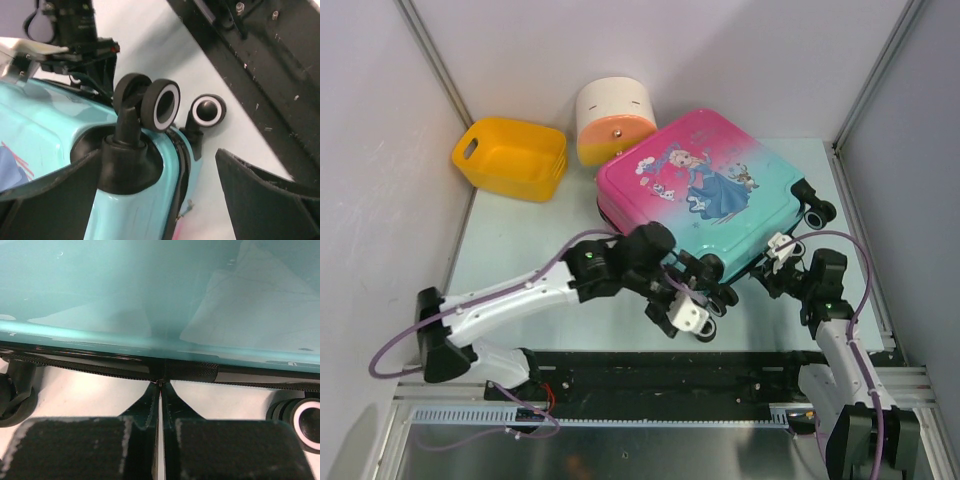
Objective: Open, take out, and arrange the luggage
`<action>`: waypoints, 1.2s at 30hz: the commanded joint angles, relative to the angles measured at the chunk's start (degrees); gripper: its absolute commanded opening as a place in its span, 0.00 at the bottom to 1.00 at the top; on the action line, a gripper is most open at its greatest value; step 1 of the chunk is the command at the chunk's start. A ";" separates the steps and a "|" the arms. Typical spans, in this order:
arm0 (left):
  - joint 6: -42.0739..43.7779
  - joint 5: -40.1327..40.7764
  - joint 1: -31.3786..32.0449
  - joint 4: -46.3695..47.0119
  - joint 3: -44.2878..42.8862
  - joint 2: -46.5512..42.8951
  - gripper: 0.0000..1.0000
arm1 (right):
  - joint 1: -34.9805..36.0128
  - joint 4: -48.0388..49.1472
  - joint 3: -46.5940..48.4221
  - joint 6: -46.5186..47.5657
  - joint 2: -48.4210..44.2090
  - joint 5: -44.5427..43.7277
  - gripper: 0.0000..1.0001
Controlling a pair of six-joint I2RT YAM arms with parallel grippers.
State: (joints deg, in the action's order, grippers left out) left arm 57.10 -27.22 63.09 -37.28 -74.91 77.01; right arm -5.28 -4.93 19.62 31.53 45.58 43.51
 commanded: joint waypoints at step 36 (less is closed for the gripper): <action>13.56 8.67 6.70 -2.10 -12.01 19.05 0.66 | 5.64 10.82 -2.22 -4.02 2.77 -8.89 0.00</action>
State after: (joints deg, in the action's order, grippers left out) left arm 68.71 -17.12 69.52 -39.77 -86.06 96.16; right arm 1.91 4.67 17.06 27.22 49.84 35.33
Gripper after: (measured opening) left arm 0.765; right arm 0.019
